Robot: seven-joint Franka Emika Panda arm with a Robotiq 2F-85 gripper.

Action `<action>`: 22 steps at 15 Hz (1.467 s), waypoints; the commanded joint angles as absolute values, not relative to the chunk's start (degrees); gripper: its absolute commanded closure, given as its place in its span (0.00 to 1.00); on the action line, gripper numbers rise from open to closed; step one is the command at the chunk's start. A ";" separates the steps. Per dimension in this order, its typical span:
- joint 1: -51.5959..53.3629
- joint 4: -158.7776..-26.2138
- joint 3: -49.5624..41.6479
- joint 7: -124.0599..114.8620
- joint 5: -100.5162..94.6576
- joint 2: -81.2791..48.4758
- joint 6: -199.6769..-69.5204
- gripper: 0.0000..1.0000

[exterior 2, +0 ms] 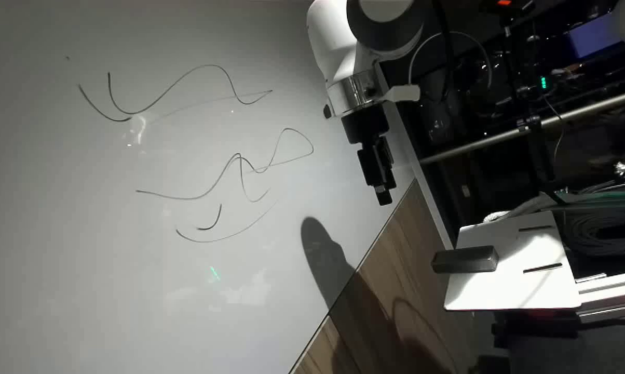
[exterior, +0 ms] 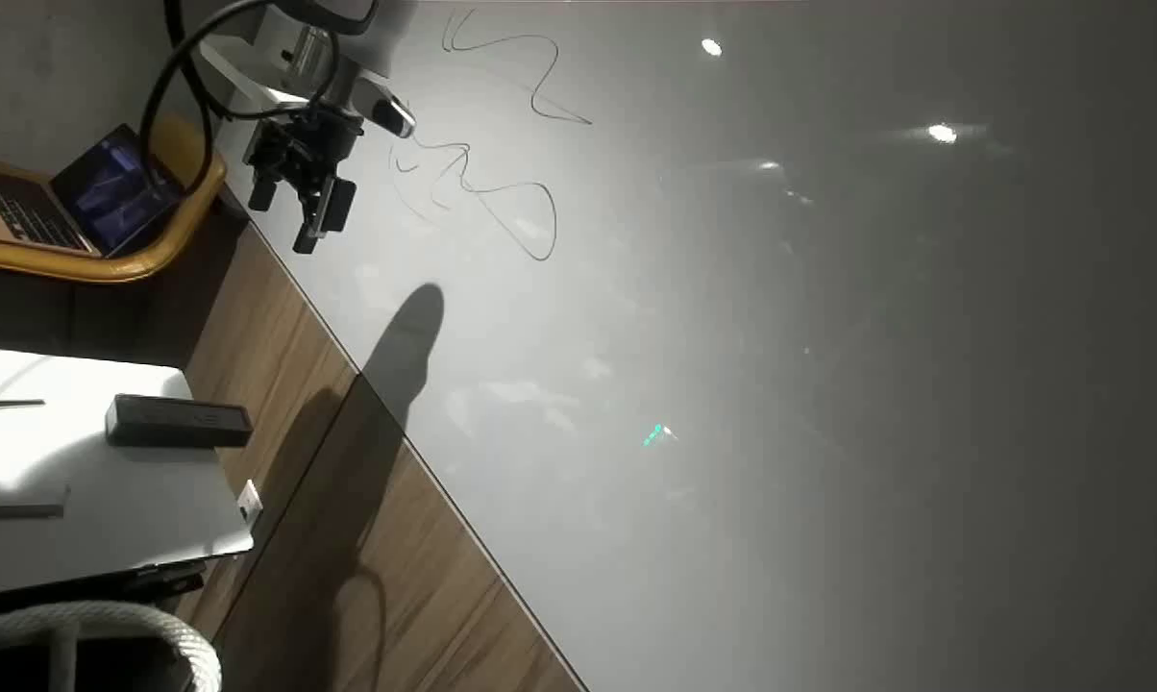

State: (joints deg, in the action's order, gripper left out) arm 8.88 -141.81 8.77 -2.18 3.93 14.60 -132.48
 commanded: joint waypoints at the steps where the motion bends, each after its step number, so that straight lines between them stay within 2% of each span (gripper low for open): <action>1: 8.96 -141.74 8.70 -2.21 3.90 14.60 -132.38 0.00; 17: 8.96 -141.73 8.70 -2.21 3.90 14.60 -132.38 0.00; 22: 10.76 -149.08 10.85 -5.31 4.64 16.33 -136.46 0.00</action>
State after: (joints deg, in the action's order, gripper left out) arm 9.65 -144.28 9.29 -2.36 3.92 14.60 -133.12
